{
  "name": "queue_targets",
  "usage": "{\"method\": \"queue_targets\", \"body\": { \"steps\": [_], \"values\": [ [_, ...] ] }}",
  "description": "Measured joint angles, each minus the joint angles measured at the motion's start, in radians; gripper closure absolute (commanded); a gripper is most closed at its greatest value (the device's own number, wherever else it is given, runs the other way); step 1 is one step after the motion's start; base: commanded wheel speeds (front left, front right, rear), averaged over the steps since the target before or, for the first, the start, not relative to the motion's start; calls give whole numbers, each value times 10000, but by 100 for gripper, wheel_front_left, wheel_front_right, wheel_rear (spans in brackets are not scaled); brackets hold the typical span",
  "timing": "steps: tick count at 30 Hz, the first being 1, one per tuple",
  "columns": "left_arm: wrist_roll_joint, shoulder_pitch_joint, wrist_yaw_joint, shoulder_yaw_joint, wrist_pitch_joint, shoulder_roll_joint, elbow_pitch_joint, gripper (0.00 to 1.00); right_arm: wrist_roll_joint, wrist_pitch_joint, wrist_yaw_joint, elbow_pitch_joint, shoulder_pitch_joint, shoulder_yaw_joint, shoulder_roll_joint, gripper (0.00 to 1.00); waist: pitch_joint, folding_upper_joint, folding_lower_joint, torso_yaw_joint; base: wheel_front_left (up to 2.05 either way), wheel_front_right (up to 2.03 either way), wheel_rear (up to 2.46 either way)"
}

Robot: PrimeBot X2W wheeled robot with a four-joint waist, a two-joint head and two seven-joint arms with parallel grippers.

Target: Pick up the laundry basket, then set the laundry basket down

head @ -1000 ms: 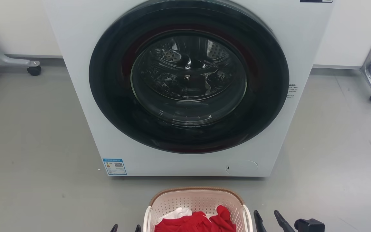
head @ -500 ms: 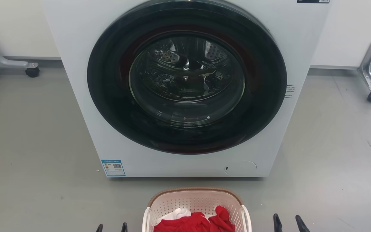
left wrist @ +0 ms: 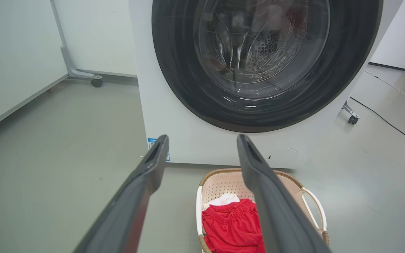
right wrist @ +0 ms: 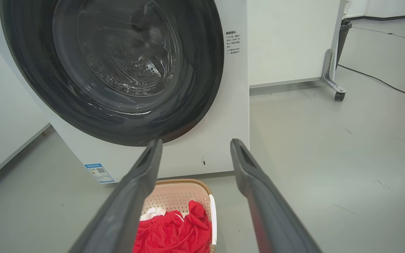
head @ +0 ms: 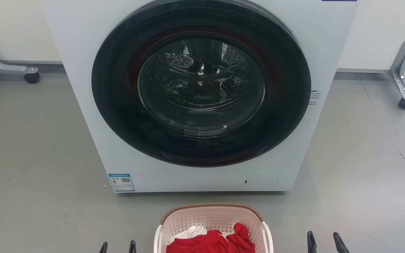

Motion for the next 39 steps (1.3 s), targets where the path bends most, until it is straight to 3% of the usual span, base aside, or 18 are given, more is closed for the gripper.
{"method": "queue_targets", "body": {
  "steps": [31,32,39],
  "values": [
    [301,2,0,180,0,-153,-441,0,-848,-2,0,-671,269,-276,169,0,128,0,0,-43,0,0,0],
    [301,3,-2,178,0,-155,-451,100,-849,-2,0,-673,270,-282,169,100,128,0,0,-43,0,0,0],
    [184,163,-17,171,44,-176,82,100,-821,29,19,-119,430,-268,180,100,131,0,0,-45,0,0,0]
  ]
}}
